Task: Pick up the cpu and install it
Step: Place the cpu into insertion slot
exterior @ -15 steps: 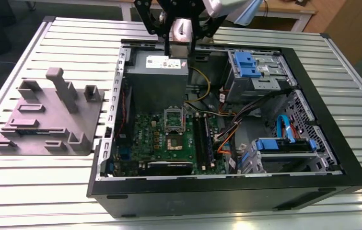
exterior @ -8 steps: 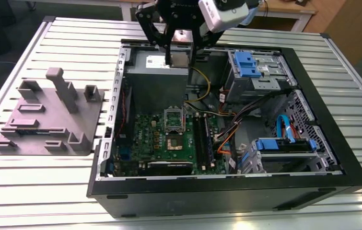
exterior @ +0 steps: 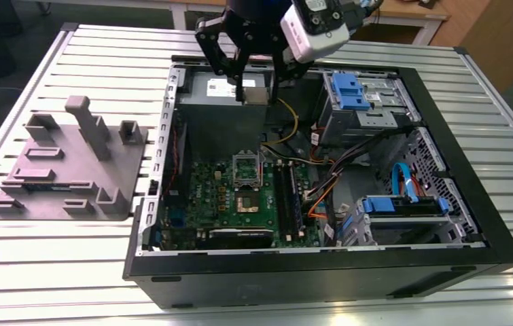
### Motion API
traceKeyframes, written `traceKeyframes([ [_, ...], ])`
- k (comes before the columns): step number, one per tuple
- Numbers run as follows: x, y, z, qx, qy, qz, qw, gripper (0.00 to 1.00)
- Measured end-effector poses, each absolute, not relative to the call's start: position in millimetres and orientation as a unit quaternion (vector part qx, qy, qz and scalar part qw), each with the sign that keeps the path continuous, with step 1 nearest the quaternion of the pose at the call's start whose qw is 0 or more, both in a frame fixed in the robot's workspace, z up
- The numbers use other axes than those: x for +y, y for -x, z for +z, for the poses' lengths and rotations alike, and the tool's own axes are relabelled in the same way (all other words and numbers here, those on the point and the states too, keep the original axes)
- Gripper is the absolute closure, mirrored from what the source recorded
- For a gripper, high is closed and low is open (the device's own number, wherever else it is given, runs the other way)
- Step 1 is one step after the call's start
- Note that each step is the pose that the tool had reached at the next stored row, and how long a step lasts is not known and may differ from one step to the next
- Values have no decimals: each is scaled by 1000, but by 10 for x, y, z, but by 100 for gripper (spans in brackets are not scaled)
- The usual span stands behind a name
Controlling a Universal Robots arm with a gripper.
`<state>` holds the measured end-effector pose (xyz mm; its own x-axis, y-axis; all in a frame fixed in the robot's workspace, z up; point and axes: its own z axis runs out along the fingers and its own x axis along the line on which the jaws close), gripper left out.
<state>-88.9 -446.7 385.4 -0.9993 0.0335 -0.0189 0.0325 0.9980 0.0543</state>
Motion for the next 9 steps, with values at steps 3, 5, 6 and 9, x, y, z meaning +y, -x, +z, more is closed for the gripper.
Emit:
traceKeyframes([
  [3,-4467,889,3800,999,-16,27,10,53],
  [5,-4466,882,3763,1000,-12,27,10,53],
  [6,-4466,879,3745,1000,-6,27,10,53],
  [9,-4466,878,3691,999,18,27,9,53],
])
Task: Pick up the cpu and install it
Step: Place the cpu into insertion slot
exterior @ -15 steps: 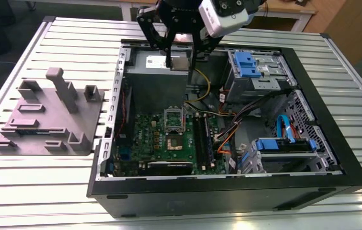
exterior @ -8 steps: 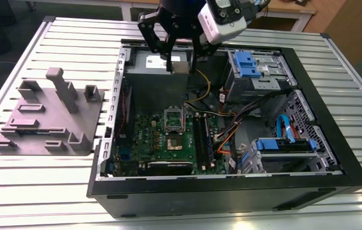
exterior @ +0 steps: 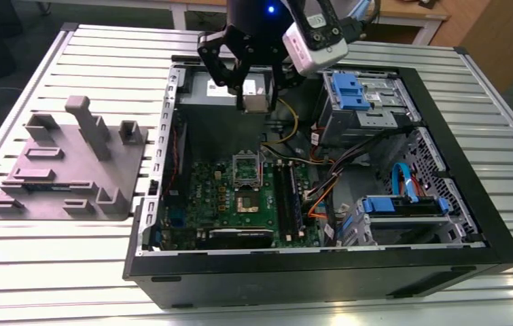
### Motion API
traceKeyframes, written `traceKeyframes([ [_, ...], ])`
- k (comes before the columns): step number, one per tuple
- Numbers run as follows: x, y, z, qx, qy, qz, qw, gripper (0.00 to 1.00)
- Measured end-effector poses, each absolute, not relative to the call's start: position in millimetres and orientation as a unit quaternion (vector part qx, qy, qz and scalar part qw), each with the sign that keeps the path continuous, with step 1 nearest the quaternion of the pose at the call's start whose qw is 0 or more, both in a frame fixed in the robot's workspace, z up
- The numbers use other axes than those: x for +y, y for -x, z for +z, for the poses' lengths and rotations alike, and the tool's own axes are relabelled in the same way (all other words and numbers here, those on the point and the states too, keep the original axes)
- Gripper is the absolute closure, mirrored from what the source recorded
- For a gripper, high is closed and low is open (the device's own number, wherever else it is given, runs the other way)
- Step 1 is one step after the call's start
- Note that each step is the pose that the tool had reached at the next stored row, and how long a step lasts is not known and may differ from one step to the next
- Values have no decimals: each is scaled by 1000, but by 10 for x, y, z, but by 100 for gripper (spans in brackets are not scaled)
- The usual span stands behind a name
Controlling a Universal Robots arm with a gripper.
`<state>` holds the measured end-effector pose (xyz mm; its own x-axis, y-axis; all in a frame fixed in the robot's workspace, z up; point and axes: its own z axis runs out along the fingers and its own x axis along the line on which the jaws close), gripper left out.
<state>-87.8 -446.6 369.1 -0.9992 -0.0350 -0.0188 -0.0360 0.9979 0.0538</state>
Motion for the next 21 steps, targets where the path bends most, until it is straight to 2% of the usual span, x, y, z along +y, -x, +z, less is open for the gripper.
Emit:
traceKeyframes([
  [21,-4563,861,3309,999,20,27,6,53],
])
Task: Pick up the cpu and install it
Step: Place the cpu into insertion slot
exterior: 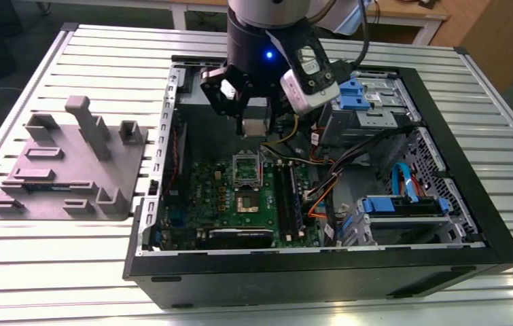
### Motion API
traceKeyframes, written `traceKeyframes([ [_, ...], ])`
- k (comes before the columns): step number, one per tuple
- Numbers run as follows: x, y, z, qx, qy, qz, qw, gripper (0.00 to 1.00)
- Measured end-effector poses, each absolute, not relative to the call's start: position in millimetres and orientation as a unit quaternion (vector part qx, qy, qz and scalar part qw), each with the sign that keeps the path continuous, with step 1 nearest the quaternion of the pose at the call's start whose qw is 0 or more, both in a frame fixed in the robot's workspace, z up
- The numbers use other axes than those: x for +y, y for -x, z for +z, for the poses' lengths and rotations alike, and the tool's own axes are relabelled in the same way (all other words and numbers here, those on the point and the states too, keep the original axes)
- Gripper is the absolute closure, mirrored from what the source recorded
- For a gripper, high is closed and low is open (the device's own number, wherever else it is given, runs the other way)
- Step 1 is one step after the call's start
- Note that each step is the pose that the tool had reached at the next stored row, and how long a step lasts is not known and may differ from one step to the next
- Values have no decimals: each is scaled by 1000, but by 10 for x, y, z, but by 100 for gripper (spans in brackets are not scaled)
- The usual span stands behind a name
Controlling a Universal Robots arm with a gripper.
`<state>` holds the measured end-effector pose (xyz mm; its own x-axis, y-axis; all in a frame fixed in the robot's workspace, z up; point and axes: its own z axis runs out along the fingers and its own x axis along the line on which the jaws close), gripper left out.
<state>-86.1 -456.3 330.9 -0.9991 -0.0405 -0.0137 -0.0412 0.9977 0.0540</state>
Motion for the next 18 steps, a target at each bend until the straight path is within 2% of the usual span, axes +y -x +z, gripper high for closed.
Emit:
traceKeyframes([
  [18,-4563,859,3087,999,20,27,4,53],
])
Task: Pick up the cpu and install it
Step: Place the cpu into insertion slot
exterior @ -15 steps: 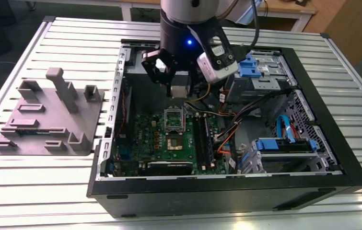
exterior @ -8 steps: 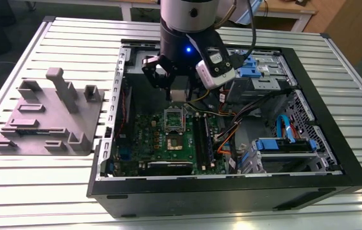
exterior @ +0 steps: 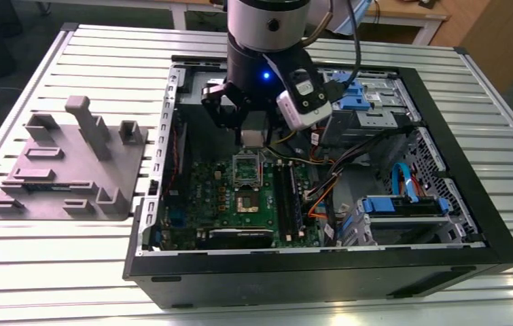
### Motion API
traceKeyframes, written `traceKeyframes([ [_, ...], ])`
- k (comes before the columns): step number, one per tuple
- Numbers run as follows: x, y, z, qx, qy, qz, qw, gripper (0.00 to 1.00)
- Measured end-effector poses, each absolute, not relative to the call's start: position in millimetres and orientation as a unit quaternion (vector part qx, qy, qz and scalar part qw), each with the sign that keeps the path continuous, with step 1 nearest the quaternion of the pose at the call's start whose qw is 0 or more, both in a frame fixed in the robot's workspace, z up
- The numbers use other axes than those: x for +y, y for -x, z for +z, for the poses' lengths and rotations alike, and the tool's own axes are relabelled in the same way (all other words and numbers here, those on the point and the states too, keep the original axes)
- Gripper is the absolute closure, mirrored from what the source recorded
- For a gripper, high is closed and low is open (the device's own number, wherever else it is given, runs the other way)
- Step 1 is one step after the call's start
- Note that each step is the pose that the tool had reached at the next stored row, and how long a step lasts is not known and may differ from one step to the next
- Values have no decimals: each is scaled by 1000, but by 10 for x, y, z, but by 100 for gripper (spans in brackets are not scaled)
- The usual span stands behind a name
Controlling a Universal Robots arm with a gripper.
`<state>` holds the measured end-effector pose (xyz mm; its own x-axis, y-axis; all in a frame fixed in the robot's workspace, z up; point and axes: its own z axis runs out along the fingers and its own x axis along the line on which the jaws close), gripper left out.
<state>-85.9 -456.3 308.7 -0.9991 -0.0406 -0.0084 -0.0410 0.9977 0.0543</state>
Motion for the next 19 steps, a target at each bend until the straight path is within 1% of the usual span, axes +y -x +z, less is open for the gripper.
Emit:
traceKeyframes([
  [19,-4563,860,2978,999,20,27,4,53],
])
